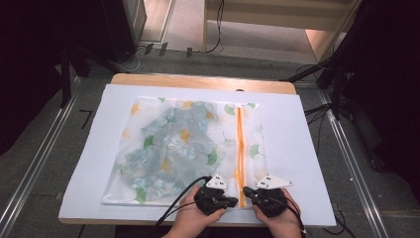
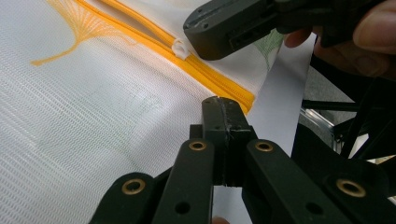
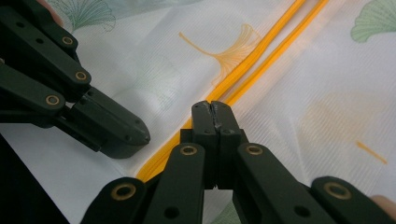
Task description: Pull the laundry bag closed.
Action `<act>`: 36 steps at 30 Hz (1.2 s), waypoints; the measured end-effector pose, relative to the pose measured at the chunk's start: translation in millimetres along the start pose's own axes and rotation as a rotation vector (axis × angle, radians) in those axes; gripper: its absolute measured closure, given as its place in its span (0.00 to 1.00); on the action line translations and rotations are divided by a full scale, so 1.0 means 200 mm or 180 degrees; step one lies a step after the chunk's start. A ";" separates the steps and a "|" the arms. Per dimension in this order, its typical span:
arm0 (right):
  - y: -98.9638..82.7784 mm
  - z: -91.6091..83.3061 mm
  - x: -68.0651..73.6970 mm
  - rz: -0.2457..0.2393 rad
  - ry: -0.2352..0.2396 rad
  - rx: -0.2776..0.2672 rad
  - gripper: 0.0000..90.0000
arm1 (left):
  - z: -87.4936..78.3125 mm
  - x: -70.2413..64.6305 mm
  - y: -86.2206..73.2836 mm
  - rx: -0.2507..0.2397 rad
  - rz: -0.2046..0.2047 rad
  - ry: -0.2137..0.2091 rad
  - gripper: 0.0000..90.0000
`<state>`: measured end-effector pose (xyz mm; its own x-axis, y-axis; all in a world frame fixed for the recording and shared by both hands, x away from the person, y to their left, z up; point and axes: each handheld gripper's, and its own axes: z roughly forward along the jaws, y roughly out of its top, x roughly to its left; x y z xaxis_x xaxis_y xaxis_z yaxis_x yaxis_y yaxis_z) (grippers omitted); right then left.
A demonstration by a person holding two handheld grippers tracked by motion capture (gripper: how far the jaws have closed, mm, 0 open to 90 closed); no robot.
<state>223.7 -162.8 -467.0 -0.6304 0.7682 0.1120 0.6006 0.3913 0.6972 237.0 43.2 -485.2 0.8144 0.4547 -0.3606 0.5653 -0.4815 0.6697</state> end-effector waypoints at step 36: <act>0.33 0.21 -0.26 -0.0021 -0.0274 -0.0094 1.00 | 0.00 -0.01 0.00 -0.0002 0.0036 0.0027 1.00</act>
<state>316.8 -156.4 -455.8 -0.5889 0.8069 0.0468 0.5811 0.3824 0.7184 235.8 42.8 -484.9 0.8196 0.4554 -0.3475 0.5560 -0.4862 0.6742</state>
